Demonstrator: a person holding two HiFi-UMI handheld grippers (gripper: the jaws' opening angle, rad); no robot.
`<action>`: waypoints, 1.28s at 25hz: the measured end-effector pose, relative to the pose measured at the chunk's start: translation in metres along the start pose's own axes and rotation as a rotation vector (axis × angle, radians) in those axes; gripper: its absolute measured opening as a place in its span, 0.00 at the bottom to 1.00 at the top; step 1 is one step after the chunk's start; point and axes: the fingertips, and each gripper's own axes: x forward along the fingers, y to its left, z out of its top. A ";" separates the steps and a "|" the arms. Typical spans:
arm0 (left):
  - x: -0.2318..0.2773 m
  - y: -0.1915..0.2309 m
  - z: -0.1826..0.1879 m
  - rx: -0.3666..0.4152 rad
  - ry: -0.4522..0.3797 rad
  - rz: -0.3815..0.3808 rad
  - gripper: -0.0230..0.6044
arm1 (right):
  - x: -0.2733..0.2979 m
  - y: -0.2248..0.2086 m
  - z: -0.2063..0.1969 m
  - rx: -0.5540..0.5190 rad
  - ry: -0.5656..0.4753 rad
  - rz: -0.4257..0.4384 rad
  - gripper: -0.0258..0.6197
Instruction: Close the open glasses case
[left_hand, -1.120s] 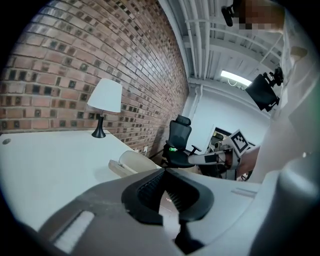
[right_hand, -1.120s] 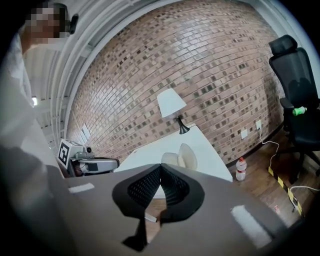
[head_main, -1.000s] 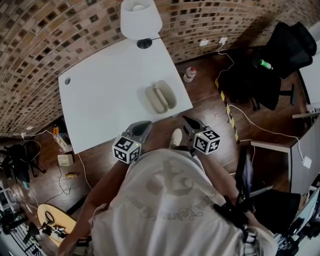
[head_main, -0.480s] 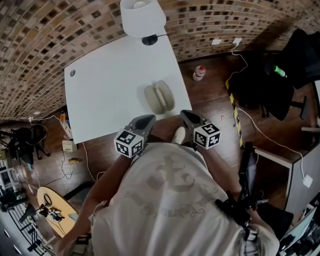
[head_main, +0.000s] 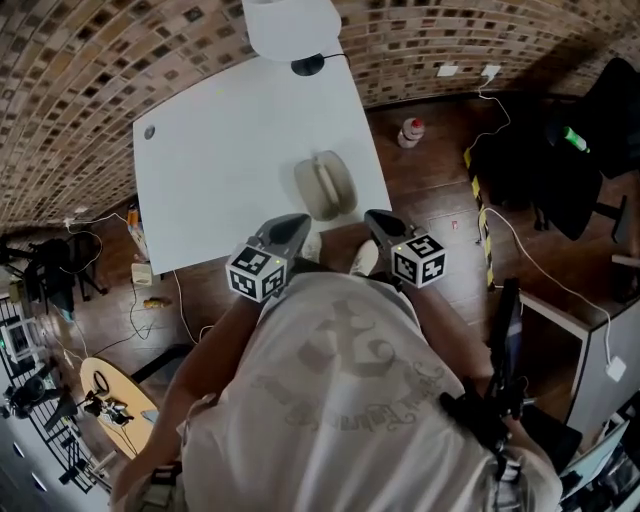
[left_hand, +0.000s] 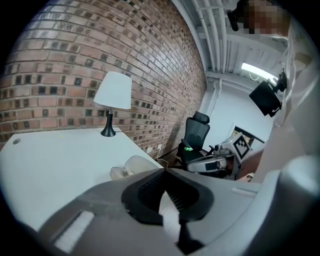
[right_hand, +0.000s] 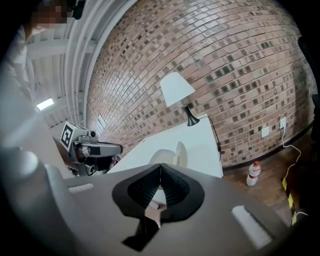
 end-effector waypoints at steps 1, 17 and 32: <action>0.000 0.002 -0.001 -0.003 0.003 -0.004 0.05 | 0.002 -0.001 0.000 -0.003 0.009 -0.007 0.05; -0.003 0.028 -0.005 0.050 0.018 -0.072 0.05 | 0.042 -0.046 0.010 0.183 0.073 -0.140 0.15; -0.034 0.077 -0.004 -0.030 -0.043 0.023 0.05 | 0.094 -0.058 -0.011 0.323 0.288 -0.110 0.34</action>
